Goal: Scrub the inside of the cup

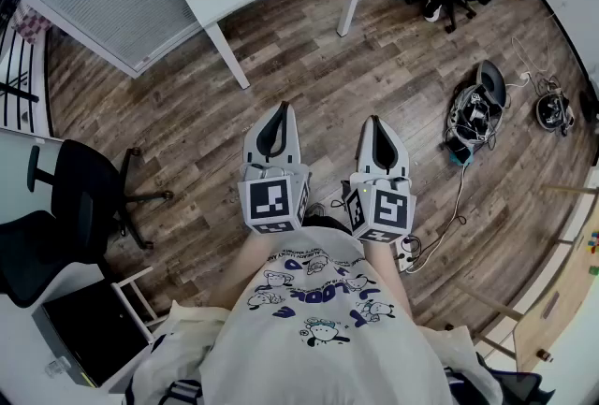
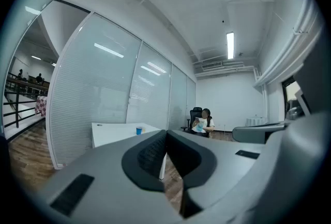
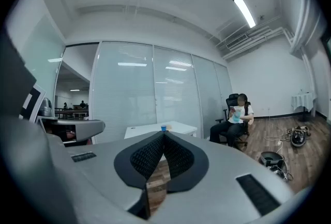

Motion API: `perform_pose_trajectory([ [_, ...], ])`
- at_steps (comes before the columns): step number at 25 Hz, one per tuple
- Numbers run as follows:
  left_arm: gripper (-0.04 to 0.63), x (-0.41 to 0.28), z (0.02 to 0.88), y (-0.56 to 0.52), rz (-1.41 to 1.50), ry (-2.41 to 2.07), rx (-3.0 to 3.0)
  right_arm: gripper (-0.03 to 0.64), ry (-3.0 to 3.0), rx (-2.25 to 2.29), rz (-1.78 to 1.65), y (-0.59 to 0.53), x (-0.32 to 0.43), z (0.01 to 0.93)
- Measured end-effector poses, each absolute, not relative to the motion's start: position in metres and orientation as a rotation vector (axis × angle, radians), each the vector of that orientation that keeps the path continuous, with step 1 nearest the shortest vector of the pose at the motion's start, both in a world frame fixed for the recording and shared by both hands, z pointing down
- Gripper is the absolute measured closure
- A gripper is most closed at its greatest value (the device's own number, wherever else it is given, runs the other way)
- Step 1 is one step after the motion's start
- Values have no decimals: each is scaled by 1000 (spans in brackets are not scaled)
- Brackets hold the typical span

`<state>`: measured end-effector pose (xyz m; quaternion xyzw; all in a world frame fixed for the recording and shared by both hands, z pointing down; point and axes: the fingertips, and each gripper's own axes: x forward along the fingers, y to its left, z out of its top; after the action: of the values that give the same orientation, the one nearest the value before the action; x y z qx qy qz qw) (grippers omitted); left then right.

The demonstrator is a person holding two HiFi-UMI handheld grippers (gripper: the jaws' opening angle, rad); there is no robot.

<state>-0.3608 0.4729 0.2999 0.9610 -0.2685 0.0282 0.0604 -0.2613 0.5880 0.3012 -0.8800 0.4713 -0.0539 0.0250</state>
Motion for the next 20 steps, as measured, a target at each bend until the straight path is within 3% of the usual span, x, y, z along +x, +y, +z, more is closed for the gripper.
perform_pose_trajectory([
  [20, 566, -354, 301, 490, 73, -852, 2903, 620, 1426, -2709, -175, 609, -244, 307],
])
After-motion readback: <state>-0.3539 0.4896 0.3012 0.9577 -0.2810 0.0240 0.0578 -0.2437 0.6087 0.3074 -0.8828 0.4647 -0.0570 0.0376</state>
